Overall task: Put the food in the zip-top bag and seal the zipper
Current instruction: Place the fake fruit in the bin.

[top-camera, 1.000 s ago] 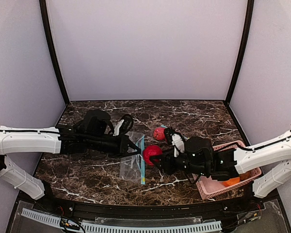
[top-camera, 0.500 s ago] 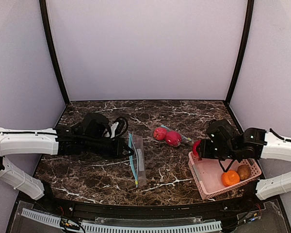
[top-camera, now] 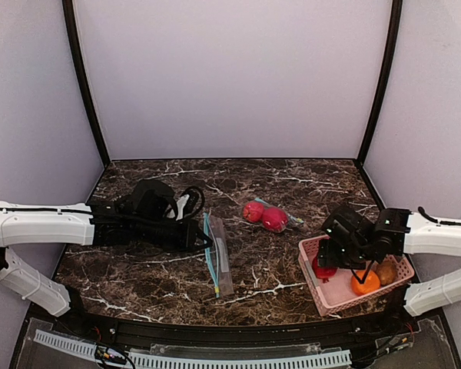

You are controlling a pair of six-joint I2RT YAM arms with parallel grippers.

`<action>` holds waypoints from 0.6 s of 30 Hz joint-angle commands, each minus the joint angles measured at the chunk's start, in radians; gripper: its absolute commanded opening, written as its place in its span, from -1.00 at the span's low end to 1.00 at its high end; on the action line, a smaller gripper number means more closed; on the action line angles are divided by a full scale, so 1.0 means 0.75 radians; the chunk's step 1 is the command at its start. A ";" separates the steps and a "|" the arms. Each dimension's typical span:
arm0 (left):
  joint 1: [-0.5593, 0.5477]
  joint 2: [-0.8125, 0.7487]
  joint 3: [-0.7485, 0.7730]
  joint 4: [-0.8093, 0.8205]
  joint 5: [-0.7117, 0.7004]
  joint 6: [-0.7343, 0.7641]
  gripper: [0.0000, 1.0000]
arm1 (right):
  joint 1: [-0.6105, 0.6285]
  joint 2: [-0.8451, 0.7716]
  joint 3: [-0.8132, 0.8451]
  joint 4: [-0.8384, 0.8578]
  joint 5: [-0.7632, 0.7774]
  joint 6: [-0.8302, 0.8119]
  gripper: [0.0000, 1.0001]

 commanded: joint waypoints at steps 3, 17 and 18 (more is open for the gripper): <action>-0.002 -0.043 -0.008 0.027 -0.003 -0.017 -0.99 | -0.004 -0.053 0.106 -0.025 0.010 -0.048 0.82; -0.038 -0.042 -0.001 0.059 -0.073 -0.051 -0.99 | 0.408 0.351 0.577 0.343 -0.023 -0.207 0.71; -0.038 -0.044 -0.001 0.059 -0.077 -0.052 -0.99 | 0.428 0.396 0.607 0.373 -0.038 -0.225 0.65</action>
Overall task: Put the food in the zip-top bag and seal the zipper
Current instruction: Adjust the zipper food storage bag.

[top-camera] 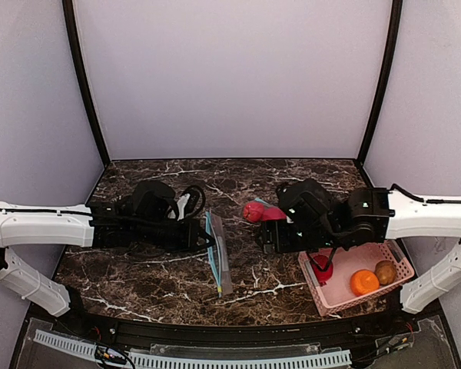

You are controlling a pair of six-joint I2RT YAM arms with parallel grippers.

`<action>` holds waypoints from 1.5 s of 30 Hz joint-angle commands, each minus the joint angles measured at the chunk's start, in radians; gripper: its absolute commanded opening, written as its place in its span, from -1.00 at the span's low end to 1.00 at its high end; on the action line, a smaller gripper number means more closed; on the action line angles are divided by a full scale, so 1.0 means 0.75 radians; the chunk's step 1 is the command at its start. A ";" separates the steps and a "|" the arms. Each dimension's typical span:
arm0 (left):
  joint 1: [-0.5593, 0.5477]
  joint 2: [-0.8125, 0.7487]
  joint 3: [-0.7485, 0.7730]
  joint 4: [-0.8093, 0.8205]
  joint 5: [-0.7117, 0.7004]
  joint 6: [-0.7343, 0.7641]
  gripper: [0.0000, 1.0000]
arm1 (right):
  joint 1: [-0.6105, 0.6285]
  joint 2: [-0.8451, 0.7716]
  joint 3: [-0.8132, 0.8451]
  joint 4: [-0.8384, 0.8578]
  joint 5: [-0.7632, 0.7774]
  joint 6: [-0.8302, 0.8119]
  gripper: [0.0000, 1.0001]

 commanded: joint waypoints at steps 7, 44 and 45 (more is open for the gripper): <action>-0.011 -0.047 -0.004 0.016 -0.056 -0.012 -0.99 | 0.165 0.393 0.322 0.246 -0.070 -0.162 0.37; -0.061 -0.140 -0.027 -0.353 -0.341 0.082 -0.99 | 0.081 0.585 0.543 -0.084 0.228 -0.356 -0.97; -0.062 -0.146 -0.026 -0.323 -0.332 0.109 -0.98 | 0.082 0.583 0.545 -0.083 0.206 -0.420 -0.99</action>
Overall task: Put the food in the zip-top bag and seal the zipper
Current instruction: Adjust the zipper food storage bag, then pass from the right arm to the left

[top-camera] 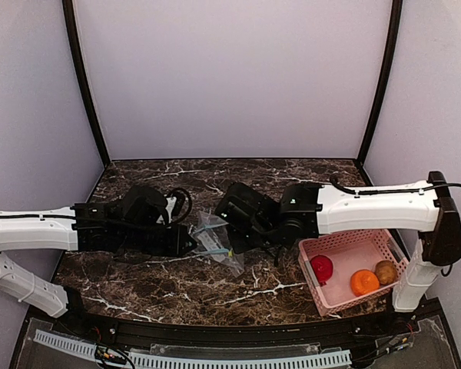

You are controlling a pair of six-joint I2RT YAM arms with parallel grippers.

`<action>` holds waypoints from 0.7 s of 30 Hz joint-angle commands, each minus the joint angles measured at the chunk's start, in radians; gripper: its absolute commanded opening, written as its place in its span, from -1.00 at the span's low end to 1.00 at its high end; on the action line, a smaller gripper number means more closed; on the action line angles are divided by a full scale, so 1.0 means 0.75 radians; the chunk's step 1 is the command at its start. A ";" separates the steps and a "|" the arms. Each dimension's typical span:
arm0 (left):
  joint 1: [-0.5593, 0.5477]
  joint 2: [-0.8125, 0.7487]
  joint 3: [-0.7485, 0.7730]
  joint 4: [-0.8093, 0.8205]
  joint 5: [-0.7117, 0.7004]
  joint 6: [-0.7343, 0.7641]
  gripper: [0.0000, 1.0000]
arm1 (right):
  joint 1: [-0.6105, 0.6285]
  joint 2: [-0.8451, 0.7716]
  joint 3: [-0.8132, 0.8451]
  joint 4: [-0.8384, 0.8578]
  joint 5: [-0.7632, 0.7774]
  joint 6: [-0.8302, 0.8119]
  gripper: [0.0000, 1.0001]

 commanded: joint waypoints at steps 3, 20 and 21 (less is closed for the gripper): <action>-0.007 -0.048 -0.015 0.046 0.028 0.127 -0.64 | -0.006 -0.065 0.009 -0.024 -0.091 -0.303 -1.00; -0.008 -0.136 0.234 -0.092 0.070 0.597 0.78 | 0.008 -0.066 0.041 -0.108 -0.322 -0.498 -1.00; -0.009 -0.112 0.247 -0.116 0.068 0.622 0.78 | 0.012 -0.059 0.051 -0.111 -0.323 -0.500 -1.00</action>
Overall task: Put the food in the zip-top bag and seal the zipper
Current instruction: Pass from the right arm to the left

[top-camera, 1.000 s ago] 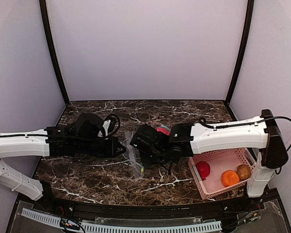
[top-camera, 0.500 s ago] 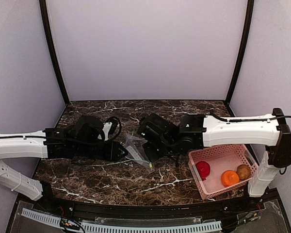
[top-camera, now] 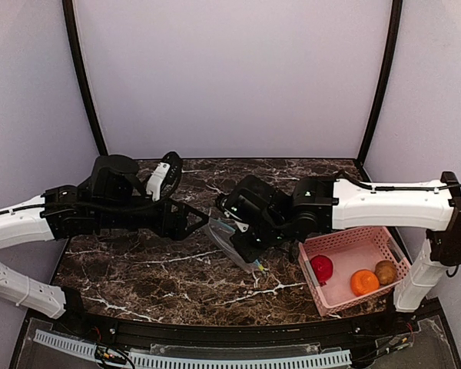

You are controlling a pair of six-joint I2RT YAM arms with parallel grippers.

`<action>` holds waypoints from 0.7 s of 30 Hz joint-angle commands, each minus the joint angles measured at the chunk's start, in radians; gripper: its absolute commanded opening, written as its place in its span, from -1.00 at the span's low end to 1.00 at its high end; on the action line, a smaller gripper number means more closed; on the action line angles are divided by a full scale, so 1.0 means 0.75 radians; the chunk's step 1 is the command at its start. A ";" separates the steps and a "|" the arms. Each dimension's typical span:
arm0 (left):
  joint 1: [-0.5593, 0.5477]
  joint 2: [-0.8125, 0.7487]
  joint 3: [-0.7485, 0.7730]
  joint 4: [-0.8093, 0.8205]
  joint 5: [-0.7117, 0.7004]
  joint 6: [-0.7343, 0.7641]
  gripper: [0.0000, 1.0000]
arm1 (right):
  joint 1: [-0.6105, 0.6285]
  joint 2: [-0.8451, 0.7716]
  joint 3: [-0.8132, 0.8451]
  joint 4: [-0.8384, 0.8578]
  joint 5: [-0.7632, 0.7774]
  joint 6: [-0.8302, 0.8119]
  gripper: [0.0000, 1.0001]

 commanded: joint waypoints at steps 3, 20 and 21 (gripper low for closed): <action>-0.001 0.092 0.118 -0.163 -0.011 0.184 0.82 | 0.015 0.060 0.083 -0.035 -0.037 -0.036 -1.00; -0.001 0.189 0.147 -0.182 -0.118 0.276 0.88 | 0.044 0.098 0.117 -0.052 -0.096 -0.074 -1.00; -0.001 0.193 0.151 -0.182 -0.116 0.285 0.87 | 0.045 0.102 0.117 -0.052 -0.098 -0.075 -1.00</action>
